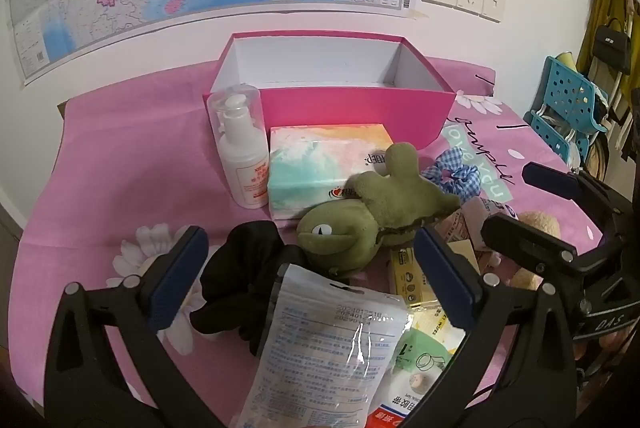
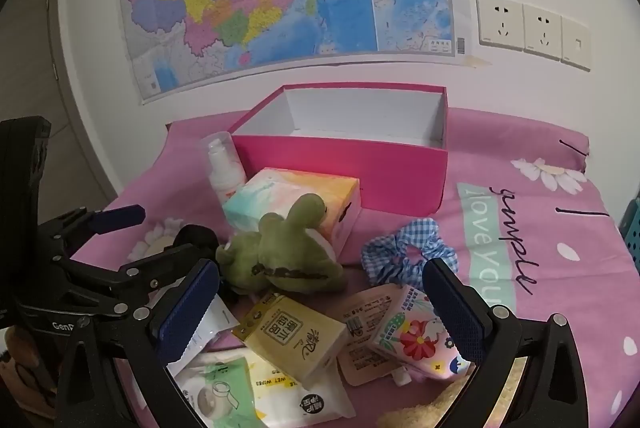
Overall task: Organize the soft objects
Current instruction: 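Reach the right gripper toward the green plush frog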
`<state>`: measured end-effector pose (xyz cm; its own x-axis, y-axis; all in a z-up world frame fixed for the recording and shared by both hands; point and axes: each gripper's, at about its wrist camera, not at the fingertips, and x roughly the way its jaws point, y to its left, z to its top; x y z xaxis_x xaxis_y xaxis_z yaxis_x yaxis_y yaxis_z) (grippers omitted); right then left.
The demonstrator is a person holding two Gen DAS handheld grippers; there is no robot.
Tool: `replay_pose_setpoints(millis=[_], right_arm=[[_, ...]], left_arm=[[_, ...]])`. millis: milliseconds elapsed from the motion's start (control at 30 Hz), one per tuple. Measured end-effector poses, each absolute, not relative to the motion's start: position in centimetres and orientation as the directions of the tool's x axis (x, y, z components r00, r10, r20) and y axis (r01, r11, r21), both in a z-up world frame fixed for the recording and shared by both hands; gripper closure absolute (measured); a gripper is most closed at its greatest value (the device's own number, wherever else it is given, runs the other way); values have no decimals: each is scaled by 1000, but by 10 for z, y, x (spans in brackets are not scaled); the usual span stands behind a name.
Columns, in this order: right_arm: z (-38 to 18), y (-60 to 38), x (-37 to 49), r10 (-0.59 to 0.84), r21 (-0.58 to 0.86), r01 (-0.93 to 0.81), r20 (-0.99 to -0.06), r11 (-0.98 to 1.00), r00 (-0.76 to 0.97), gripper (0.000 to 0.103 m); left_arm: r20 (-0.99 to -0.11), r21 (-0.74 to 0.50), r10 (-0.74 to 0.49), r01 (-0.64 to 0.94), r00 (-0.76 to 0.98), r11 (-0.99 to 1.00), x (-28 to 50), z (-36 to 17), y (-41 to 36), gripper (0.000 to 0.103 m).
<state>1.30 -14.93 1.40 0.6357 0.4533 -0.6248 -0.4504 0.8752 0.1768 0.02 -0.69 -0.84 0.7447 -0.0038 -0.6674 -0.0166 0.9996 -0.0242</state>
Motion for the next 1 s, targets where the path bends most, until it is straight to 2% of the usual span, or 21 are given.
replay_pose_setpoints(millis=[633, 1000], right_arm=[[7, -148, 20, 462, 179, -460, -622, 870, 632, 0], [-6, -147, 36, 493, 215, -488, -663, 846, 563, 1]], left_arm=[[-674, -28, -11, -10, 739, 1000, 3, -14, -6, 1], [-707, -91, -82, 24, 702, 996, 8, -26, 16, 1]])
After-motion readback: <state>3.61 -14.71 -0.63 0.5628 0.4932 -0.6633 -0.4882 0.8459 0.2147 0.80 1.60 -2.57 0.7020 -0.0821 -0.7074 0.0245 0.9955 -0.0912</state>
